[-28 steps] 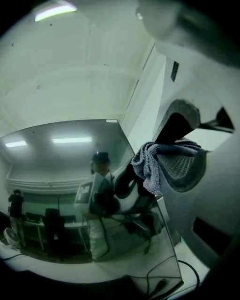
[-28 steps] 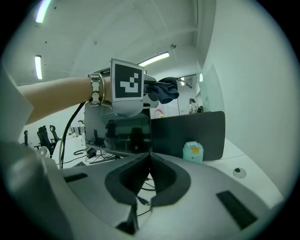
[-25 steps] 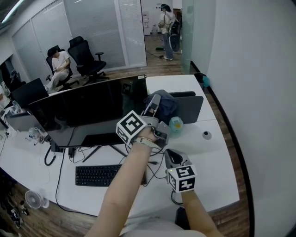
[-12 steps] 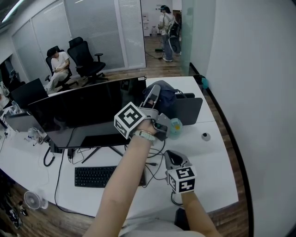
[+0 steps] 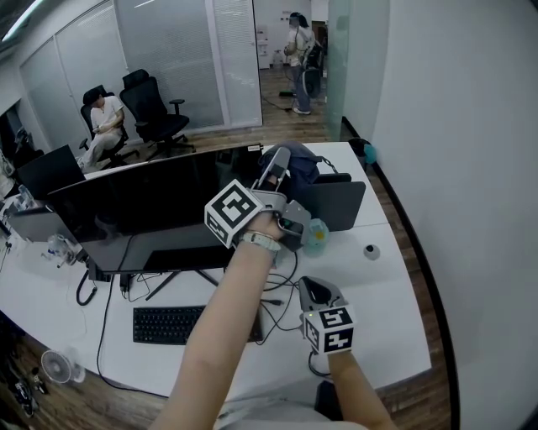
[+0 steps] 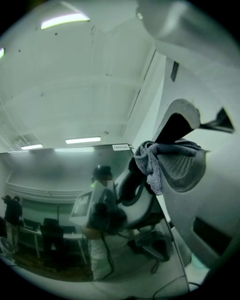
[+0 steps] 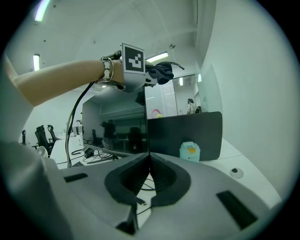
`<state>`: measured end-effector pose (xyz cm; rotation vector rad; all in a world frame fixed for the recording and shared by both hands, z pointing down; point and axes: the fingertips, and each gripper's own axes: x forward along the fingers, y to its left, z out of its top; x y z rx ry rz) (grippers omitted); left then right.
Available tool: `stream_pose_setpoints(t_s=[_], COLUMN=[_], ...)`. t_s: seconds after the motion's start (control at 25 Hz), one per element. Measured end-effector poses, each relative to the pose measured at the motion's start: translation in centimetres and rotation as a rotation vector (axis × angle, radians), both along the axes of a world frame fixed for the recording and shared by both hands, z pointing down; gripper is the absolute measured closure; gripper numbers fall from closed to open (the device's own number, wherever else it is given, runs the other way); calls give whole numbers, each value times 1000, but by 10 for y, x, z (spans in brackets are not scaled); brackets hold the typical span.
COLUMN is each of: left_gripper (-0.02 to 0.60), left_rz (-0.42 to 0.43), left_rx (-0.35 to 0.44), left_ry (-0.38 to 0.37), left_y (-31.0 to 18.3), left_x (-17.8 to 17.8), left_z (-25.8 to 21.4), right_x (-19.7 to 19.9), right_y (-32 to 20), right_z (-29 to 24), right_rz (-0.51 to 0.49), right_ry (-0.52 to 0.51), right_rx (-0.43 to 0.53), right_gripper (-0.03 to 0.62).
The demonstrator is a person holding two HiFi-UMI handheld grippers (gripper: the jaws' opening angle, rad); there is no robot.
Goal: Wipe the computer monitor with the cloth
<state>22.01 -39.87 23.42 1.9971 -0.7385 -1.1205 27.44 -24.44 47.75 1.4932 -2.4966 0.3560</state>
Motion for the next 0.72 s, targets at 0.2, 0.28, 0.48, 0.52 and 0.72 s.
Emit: stream_pose_setpoints(t_s=[0.2, 0.28, 0.48, 0.52, 0.72], left_gripper=[522, 522, 522, 522, 522], left_rz=[1, 0, -2, -3, -2], left_rx=[23, 31, 47, 53, 87], left_ry=[3, 3, 10, 11, 31], left_y=[-4, -6, -8, -8, -2], left_x=[2, 1, -1, 0, -3], left_z=[-14, -18, -28, -30, -50], right_x=[4, 3, 3, 3, 1], right_y=[-4, -6, -11, -11, -12], right_z=[-2, -4, -9, -10, -19], right_rz=[10, 10, 13, 13, 9], right_ry=[-3, -3, 0, 0, 6], right_rx=[4, 6, 15, 18, 35], right_gripper=[586, 586, 586, 586, 586])
